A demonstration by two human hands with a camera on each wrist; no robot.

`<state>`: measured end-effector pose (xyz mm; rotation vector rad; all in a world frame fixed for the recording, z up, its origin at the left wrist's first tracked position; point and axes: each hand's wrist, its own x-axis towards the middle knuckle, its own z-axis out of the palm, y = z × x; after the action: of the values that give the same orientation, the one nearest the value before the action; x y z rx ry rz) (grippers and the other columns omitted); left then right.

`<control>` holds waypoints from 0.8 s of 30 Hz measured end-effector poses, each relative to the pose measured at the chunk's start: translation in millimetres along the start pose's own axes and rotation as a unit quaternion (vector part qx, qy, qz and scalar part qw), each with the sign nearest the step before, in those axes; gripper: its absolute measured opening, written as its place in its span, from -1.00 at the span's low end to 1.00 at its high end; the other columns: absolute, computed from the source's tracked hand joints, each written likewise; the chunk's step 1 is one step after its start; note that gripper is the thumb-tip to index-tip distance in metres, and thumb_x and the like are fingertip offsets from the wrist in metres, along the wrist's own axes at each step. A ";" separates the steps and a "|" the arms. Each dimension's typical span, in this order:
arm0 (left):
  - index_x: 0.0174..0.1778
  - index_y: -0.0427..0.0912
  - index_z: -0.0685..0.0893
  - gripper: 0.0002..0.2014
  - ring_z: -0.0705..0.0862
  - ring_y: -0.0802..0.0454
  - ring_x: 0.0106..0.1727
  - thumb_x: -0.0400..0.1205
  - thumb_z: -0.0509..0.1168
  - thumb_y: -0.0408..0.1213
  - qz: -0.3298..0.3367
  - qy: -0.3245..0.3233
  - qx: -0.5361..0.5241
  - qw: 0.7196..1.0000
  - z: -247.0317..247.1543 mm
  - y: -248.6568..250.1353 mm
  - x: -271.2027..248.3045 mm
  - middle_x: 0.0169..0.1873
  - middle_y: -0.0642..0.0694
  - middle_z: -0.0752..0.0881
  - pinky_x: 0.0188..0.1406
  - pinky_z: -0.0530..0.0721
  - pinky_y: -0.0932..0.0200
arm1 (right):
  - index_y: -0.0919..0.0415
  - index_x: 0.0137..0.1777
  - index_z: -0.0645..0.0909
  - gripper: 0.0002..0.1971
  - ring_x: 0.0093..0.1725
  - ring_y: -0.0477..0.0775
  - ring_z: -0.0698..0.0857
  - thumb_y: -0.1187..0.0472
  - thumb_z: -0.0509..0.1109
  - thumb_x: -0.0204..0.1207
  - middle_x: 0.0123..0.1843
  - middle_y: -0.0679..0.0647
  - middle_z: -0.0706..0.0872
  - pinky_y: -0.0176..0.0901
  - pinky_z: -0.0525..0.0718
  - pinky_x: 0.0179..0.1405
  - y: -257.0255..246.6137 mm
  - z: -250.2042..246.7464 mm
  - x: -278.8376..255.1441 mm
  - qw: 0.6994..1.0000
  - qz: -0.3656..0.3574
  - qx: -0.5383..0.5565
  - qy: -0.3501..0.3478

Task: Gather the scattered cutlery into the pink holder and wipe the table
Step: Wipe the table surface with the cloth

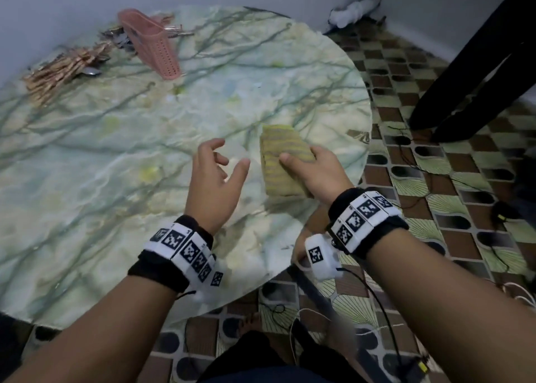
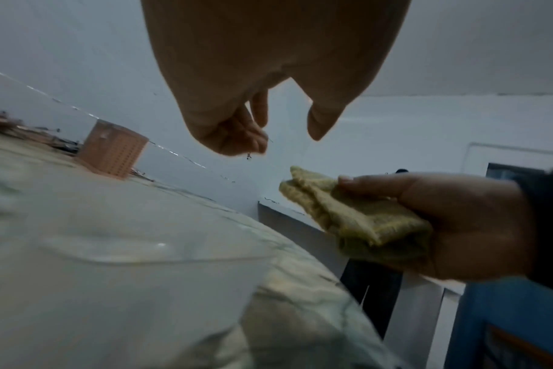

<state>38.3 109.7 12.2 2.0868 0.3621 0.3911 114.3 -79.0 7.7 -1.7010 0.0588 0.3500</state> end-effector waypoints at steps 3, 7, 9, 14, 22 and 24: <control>0.52 0.03 0.40 -0.46 0.67 0.07 0.11 0.67 0.42 0.02 -0.008 -0.063 -0.051 0.997 38.8 34.6 -11.4 0.22 -0.03 0.58 0.01 0.62 0.31 | 0.10 0.24 0.69 -0.65 0.07 0.03 0.84 -0.03 0.55 0.54 0.09 0.03 0.86 0.16 0.80 0.20 6.9 -52.8 -11.2 1.000 0.007 0.004 -0.004; 0.59 0.00 0.35 -0.40 0.65 0.04 0.26 0.67 0.42 -0.02 -0.014 -0.089 -0.053 0.995 81.2 61.4 -22.3 0.33 -0.03 0.57 0.18 0.66 0.19 | -0.01 0.17 0.63 -0.74 0.10 0.13 0.82 0.08 0.54 0.52 0.10 0.10 0.83 0.28 0.78 0.19 22.5 -108.7 -16.4 1.000 -0.007 -0.020 -0.001; 0.61 -0.03 0.34 -0.38 0.64 0.03 0.28 0.68 0.42 -0.04 -0.028 -0.091 -0.046 0.994 95.8 68.1 -23.5 0.36 -0.06 0.56 0.19 0.65 0.18 | -0.06 0.16 0.62 -0.72 0.12 0.15 0.81 0.07 0.53 0.48 0.12 0.10 0.82 0.31 0.78 0.17 27.8 -125.7 -13.7 0.999 -0.015 -0.027 -0.010; 0.62 -0.01 0.33 -0.37 0.64 0.04 0.29 0.68 0.42 -0.02 -0.057 -0.083 -0.028 0.995 117.1 79.8 -15.1 0.35 -0.02 0.57 0.12 0.62 0.25 | 0.00 0.16 0.64 -0.77 0.10 0.15 0.82 0.14 0.53 0.54 0.08 0.10 0.84 0.31 0.76 0.21 26.0 -143.3 8.9 0.999 -0.022 -0.028 -0.028; 0.59 0.03 0.37 -0.41 0.67 0.08 0.24 0.67 0.42 0.00 -0.099 -0.054 -0.033 0.993 137.6 68.9 25.2 0.26 0.06 0.60 0.16 0.67 0.17 | 0.16 0.25 0.60 -0.80 -0.15 -0.25 0.74 0.32 0.37 0.66 -0.04 -0.02 0.77 -0.36 0.71 -0.16 0.8 -142.6 88.9 0.992 -0.042 -0.075 -0.093; 0.59 0.06 0.37 -0.40 0.69 0.08 0.22 0.67 0.43 0.00 -0.106 -0.046 -0.041 0.992 142.6 66.2 39.8 0.25 0.10 0.60 0.19 0.71 0.07 | 0.11 0.25 0.61 -0.78 -0.02 -0.06 0.78 0.29 0.37 0.64 0.00 0.02 0.79 -0.17 0.76 -0.01 -6.7 -132.8 112.3 0.990 -0.042 -0.088 -0.106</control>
<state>139.9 -16.4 2.9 1.9558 0.4987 0.1800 248.9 -189.1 0.4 -1.8250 -0.2052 0.4840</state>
